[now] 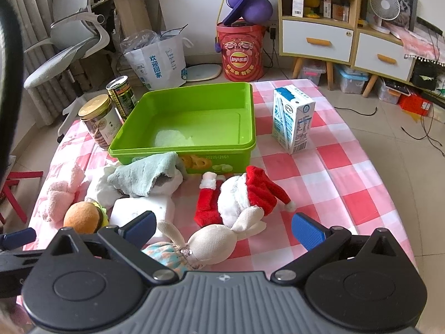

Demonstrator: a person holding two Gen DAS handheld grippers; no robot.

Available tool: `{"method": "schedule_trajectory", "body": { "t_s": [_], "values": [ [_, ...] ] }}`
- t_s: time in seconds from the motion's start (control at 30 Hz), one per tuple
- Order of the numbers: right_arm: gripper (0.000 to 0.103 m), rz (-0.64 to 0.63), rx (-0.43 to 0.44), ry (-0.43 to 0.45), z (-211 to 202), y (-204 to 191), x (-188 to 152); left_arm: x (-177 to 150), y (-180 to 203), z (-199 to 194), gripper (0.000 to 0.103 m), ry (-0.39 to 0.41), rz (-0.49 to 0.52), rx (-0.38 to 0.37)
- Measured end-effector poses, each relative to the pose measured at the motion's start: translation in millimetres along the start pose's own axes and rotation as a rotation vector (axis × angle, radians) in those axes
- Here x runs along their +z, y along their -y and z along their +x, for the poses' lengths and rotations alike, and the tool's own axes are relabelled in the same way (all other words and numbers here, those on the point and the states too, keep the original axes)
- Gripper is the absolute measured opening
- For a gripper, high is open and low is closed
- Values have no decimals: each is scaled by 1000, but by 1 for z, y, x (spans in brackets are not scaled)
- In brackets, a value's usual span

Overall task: Organize soft objects
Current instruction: 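Move both tools toward the plush toys on the table, then grasp the pink plush bunny with the left tool while the right tool grasps the rabbit doll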

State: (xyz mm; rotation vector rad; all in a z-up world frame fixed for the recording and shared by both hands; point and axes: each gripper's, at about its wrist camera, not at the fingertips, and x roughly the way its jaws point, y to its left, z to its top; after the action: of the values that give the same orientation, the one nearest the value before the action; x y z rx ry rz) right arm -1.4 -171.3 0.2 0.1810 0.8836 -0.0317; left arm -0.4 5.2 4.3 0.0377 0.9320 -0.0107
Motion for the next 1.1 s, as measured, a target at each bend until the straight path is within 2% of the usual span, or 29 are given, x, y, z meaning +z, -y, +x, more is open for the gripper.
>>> {"method": "schedule_trajectory", "body": {
  "t_s": [0.33, 0.5, 0.67, 0.87, 0.97, 1.1],
  "values": [
    [92, 15, -8, 2, 1, 4, 2, -1, -3, 3, 98, 16, -8, 1],
    [92, 8, -2, 7, 2, 5, 3, 0, -18, 4, 98, 45, -33, -9],
    [92, 19, 96, -34, 9, 9, 4, 8, -51, 11, 98, 22, -67, -11],
    [92, 63, 212, -130, 23, 8, -2, 15, -85, 27, 98, 11, -34, -9],
    [92, 82, 244, -163, 28, 5, -7, 15, -104, 40, 98, 20, -31, -29],
    [92, 115, 251, -216, 40, 5, -13, 15, -133, 59, 96, 10, -113, -66]
  ]
}}
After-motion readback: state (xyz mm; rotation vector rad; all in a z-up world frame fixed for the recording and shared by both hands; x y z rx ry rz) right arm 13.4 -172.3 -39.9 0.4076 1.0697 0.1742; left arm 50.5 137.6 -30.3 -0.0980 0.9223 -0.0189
